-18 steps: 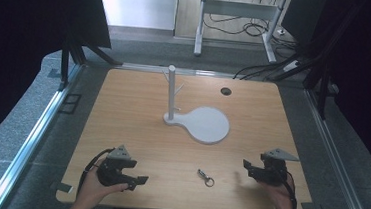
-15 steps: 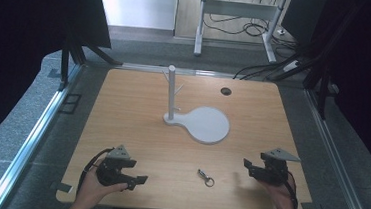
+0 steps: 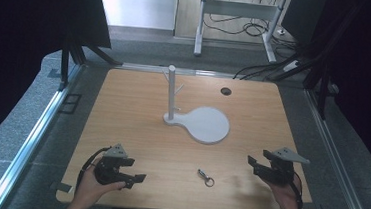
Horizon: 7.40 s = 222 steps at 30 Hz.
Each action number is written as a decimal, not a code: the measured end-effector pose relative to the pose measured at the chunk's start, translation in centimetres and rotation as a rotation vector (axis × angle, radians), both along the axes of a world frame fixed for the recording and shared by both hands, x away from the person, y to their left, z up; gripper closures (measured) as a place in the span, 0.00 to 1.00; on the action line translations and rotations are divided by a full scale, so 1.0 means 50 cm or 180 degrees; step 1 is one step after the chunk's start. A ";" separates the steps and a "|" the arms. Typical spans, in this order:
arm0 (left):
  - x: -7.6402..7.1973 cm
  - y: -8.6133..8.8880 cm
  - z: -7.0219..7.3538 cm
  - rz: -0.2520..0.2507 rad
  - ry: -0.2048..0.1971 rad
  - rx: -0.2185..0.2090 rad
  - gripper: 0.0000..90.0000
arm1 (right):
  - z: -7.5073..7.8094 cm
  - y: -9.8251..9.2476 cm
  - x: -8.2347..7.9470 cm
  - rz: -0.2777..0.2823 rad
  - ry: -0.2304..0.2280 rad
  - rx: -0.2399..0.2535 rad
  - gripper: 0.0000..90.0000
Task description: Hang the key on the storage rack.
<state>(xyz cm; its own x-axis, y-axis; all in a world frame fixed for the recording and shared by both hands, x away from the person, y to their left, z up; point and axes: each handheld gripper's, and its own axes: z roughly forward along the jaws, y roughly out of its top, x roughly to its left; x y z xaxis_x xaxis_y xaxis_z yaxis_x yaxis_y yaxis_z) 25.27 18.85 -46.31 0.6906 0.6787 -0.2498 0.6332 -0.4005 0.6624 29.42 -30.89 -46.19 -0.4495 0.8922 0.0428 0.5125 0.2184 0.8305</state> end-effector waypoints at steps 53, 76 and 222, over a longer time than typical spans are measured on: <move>-0.013 -0.002 0.015 -0.0033 -0.0014 -0.0026 0.28 | 0.094 0.133 0.035 0.0833 0.0835 -0.0873 0.54; -0.012 -0.005 0.010 -0.0061 0.0019 -0.0032 0.28 | 0.069 0.218 0.040 0.1266 0.1148 -0.1004 0.63; -0.015 -0.018 0.006 -0.0191 0.0061 0.0007 0.28 | 0.116 0.369 0.161 0.1366 0.1154 -0.1343 0.94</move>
<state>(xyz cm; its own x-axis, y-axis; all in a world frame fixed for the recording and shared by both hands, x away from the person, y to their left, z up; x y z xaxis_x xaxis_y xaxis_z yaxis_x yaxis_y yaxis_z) 24.54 17.94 -45.99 0.7251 0.6369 -0.2619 0.6206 -0.4395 0.6494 37.46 -12.43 -40.40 -0.7885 0.6127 -0.0543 0.5375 0.7293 0.4234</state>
